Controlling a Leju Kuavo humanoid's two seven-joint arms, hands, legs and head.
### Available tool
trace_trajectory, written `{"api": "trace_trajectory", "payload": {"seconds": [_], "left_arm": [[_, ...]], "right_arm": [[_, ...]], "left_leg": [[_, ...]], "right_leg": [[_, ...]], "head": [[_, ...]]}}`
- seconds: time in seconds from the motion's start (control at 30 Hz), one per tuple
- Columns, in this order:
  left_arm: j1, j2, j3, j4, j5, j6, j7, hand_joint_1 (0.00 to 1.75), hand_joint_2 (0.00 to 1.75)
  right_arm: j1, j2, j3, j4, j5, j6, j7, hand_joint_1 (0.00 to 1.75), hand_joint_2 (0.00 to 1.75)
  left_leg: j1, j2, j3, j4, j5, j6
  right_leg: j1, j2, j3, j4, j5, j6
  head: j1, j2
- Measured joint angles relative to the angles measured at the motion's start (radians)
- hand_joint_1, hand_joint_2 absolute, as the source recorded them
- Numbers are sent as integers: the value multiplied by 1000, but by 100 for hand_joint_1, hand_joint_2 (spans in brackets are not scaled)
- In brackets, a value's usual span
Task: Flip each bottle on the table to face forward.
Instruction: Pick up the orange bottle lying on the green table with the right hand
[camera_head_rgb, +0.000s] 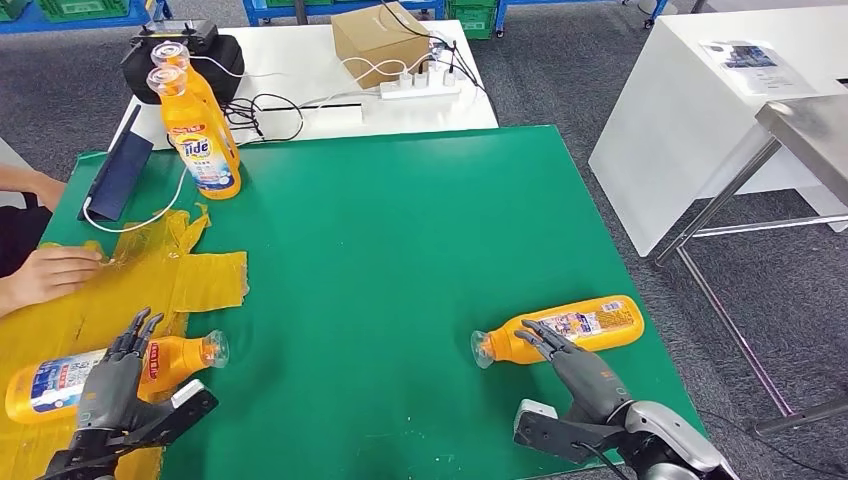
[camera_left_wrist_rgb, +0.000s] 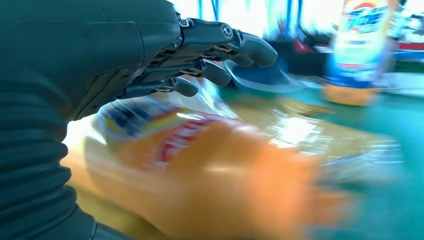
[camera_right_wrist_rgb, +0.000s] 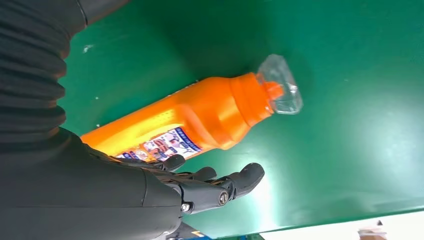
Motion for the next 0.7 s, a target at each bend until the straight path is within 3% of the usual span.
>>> {"api": "trace_trajectory", "payload": {"seconds": [0.1,0.23,0.53,0.7], "left_arm": [[6,-33,28,-51,290,-154,-146,0,175],[7,-80,75,-113,436,-269,-205,0,175],[26,-128,125,-177,452,-293,-224,0,175],[57,-142,155,-211,448,-299,-240,0,175]], "right_arm": [[-12,-7,-6,18,23,4,-2,0,175],[-46,-9,-21,67,72,28,-14,0,175],[-81,-12,-56,118,135,33,-19,0,175],[-57,-52,-117,93,139,52,-19,0,175]], "left_leg": [[-1,0,0,0,0,0],[-2,0,0,0,0,0],[-2,0,0,0,0,0],[-2,0,-1,0,0,0]], "right_leg": [[-1,0,0,0,0,0],[-1,0,0,0,0,0],[-1,0,0,0,0,0],[-2,0,-1,0,0,1]], "head": [[0,0],[0,0],[0,0],[0,0]]}}
